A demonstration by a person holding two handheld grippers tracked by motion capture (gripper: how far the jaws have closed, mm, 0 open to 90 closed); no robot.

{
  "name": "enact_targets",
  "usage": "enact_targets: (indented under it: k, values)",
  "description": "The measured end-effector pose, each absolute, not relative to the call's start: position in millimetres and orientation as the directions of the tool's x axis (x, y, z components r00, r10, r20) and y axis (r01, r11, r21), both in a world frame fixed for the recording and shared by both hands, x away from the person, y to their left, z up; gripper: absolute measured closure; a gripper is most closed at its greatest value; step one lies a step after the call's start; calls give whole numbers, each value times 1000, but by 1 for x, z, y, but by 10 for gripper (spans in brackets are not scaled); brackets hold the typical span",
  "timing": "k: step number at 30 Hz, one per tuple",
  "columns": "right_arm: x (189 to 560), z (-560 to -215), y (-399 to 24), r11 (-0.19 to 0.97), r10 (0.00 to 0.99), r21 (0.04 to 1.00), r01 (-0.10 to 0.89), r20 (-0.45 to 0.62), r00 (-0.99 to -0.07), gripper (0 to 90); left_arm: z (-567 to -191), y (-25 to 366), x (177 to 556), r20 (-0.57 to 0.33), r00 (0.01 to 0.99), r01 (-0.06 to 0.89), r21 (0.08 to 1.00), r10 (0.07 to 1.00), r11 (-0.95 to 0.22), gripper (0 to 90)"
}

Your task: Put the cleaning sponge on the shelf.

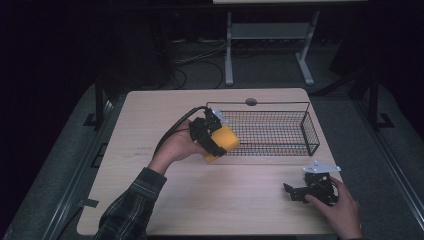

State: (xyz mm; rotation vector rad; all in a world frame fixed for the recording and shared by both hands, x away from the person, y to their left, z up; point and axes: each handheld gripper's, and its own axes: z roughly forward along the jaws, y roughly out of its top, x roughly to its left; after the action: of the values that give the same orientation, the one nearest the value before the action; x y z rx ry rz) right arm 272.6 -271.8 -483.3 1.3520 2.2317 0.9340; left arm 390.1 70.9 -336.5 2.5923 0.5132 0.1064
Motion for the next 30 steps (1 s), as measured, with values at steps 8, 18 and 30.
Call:
enact_targets:
  k: [8,18,30]
  values:
    - [273,-483,-272,320,881,701,637,27,-472,12,-334,68,403,-3,928,328,475,372,-816,226]
    - [273,-483,-272,320,881,701,637,27,-472,12,-331,61,421,10,931,316,477,365,-820,225]
    - [273,-483,-272,321,881,701,637,26,-473,12,-328,53,443,33,939,287,476,343,-831,225]
